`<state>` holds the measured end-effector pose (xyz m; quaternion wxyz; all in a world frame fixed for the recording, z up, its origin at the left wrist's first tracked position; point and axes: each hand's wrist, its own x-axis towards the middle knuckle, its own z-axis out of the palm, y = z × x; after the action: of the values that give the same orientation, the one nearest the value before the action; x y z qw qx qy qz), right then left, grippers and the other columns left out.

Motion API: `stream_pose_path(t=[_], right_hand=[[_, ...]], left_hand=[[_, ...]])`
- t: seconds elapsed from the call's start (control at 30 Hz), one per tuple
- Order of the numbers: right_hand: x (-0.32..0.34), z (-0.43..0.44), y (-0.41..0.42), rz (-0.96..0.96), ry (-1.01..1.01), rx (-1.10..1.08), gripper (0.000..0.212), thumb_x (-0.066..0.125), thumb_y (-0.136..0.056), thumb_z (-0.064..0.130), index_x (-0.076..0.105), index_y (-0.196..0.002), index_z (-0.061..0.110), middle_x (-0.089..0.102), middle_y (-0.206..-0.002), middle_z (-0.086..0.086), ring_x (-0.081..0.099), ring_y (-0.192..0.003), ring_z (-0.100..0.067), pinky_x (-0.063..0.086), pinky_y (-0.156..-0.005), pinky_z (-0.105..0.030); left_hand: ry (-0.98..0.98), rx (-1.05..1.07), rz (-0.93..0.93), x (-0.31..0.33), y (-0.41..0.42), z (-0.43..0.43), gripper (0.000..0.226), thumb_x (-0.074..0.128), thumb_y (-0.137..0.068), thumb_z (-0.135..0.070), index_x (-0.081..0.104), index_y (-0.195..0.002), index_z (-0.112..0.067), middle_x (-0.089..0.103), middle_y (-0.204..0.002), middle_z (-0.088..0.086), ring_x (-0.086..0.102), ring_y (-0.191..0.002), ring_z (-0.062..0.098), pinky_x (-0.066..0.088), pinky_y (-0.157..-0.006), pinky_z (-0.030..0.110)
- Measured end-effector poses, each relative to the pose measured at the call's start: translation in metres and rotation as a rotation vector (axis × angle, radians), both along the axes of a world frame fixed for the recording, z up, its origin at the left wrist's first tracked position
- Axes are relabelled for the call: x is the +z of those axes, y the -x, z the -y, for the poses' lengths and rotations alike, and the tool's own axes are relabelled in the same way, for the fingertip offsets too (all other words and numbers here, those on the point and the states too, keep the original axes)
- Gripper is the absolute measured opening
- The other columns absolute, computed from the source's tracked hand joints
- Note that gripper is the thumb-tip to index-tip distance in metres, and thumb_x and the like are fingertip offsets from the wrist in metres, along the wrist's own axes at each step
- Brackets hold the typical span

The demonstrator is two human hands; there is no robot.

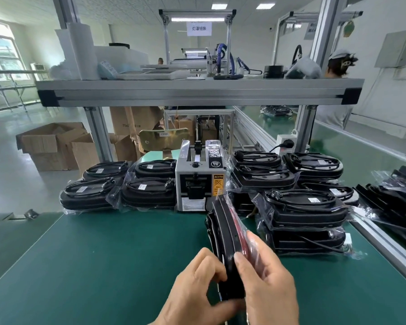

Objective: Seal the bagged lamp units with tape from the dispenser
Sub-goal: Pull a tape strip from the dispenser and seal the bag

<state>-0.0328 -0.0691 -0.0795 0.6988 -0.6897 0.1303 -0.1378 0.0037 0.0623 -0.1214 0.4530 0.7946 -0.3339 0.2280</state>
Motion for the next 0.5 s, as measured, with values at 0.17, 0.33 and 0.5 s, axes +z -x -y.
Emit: stream_pose_path(t=[0.17,0.33,0.5], right_hand=[[-0.002,0.001,-0.005,0.014,-0.035,0.002,0.045,0.067,-0.089,-0.002,0.069,-0.119,0.032,0.073,-0.105,0.025,0.065,-0.102,0.012,0.043,-0.092,-0.016],[0.0,0.002,-0.008,0.0,0.009,0.022,0.045,0.068,-0.089,0.003,0.067,-0.113,0.042,0.071,-0.113,0.024,0.062,-0.106,0.013,0.041,-0.094,-0.012],[0.002,0.003,-0.015,-0.026,0.044,0.049,0.044,0.068,-0.089,0.006,0.066,-0.12,0.038,0.071,-0.115,0.023,0.061,-0.111,0.01,0.043,-0.104,-0.021]], left_hand=[[0.481,0.337,-0.443,0.042,-0.063,0.002,0.027,0.061,-0.087,-0.046,0.066,-0.072,-0.024,0.059,-0.061,-0.008,0.05,-0.056,0.004,0.043,-0.059,0.018],[0.915,0.411,-1.084,0.061,-0.155,0.004,0.014,0.065,-0.095,-0.022,0.068,-0.087,-0.012,0.064,-0.068,-0.002,0.056,-0.052,0.006,0.045,-0.045,0.019],[0.96,0.431,-1.243,0.057,-0.181,0.011,0.006,0.062,-0.096,-0.017,0.057,-0.094,-0.016,0.054,-0.059,-0.006,0.051,-0.046,0.004,0.035,-0.042,0.017]])
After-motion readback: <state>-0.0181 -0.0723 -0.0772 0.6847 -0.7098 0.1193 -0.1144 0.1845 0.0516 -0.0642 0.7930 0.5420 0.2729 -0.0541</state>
